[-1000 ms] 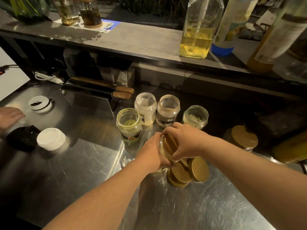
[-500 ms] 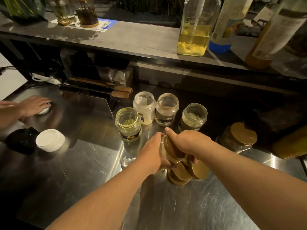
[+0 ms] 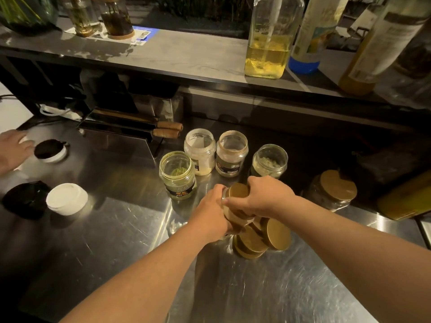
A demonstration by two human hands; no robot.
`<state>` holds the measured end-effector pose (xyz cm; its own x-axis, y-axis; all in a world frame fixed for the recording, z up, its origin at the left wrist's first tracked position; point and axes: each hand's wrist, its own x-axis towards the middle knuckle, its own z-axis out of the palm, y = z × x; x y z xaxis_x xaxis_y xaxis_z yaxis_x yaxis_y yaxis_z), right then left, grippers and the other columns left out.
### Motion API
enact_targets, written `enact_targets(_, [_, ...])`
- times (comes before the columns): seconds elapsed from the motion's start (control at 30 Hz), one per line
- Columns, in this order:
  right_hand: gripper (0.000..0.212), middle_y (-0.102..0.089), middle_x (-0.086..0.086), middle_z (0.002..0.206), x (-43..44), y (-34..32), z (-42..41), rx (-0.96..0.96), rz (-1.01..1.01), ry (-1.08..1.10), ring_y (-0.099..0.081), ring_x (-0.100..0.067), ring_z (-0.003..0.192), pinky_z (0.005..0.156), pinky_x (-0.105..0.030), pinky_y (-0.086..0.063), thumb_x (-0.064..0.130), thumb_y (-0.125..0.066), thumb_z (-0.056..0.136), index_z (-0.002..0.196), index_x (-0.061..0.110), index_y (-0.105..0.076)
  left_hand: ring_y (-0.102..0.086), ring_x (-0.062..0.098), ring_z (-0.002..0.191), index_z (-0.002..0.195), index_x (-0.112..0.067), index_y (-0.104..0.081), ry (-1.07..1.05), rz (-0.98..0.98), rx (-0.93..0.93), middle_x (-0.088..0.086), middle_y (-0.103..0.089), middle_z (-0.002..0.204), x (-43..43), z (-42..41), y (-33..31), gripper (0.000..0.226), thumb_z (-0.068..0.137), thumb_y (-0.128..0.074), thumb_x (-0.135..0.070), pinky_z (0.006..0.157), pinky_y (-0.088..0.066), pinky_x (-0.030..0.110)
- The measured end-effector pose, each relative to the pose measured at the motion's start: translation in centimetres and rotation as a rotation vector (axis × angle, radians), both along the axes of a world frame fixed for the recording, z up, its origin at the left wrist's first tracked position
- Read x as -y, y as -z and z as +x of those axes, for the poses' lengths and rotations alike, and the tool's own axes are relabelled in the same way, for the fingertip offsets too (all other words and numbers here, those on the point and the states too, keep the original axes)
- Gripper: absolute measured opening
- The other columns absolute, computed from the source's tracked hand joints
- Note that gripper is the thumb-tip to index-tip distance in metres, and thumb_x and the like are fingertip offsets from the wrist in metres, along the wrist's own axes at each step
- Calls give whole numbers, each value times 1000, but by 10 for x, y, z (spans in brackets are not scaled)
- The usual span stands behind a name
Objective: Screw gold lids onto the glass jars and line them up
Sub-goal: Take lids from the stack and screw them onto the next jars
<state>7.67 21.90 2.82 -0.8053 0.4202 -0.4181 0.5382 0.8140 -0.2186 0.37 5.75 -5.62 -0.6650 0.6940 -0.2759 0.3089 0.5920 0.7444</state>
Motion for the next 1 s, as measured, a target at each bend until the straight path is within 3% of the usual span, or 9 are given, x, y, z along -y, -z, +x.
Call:
enact_targets(0.1, [127, -65, 4, 45, 10, -1, 1, 97, 27, 115, -69, -17, 46, 63, -31, -62, 115, 3, 34, 70, 17, -70, -61, 24, 124, 133, -51, -32, 11, -88, -27, -10, -55, 132, -5, 3, -6, 109, 53, -106, -50, 103, -57, 46])
enact_targets(0.2, [136, -68, -2, 53, 15, -8, 1, 181, 19, 127, -71, -22, 51, 69, -35, -63, 109, 14, 25, 76, 16, -71, -56, 21, 115, 132, -59, -25, 5, -216, 15, -19, -46, 119, -11, 5, -10, 120, 46, -108, -52, 98, -60, 49])
enact_targets(0.27, [136, -69, -3, 68, 6, -14, 0, 205, -59, 152, -71, -23, 62, 71, -34, -62, 111, 2, 32, 93, 14, -70, -55, 20, 117, 142, -54, -29, 46, -190, 11, -18, -48, 125, -14, 4, -7, 124, 45, -106, -52, 99, -61, 53])
enact_targets(0.33, [124, -65, -1, 96, -5, -18, 1, 210, -203, 70, -68, -19, 81, 73, -32, -59, 111, -32, 55, 132, 18, -61, -63, 24, 113, 142, -43, -44, 31, -97, 85, -11, -59, 130, -12, 2, -6, 112, 45, -100, -50, 96, -64, 55])
enact_targets(0.43, [119, -49, 4, 137, -11, -15, 8, 143, -186, -179, -57, -18, 114, 84, -31, -59, 78, -80, 67, 163, 37, -22, -62, 22, 112, 134, -50, -40, 72, -123, 40, -14, -57, 126, -11, -1, -7, 117, 29, -91, -65, 94, -63, 54])
enact_targets(0.6, [105, -58, 8, 121, -9, -2, 12, -22, -110, -197, -60, -16, 104, 80, -30, -59, 79, -78, 67, 154, 37, -37, -63, 19, 115, 126, -56, -36, 25, -104, 46, -21, -56, 124, -6, 3, -10, 113, 33, -98, -64, 92, -64, 51])
enact_targets(0.77, [104, -53, 17, 97, -5, 4, 11, -57, -74, -155, -55, -10, 82, 60, -23, -47, 89, -65, 59, 146, 36, -45, -69, 21, 110, 123, -55, -45, -19, -49, 104, -16, -62, 121, -5, 5, -10, 100, 42, -104, -52, 80, -69, 48])
enact_targets(0.9, [98, -54, 13, 98, -2, 5, 10, -52, -66, -117, -53, -10, 77, 57, -23, -45, 87, -65, 64, 144, 36, -46, -75, 36, 103, 116, -49, -58, -69, -17, 136, 1, -70, 116, -8, 11, -9, 66, 66, -99, -35, 67, -70, 51])
enact_targets(1.0, [102, -55, 10, 104, -1, -3, 11, -32, -46, -118, -56, -12, 83, 62, -26, -49, 91, -61, 65, 149, 37, -42, -76, 26, 106, 127, -41, -60, -134, 109, 174, -2, -77, 110, -6, 12, -18, 72, 64, -96, -42, 85, -67, 47])
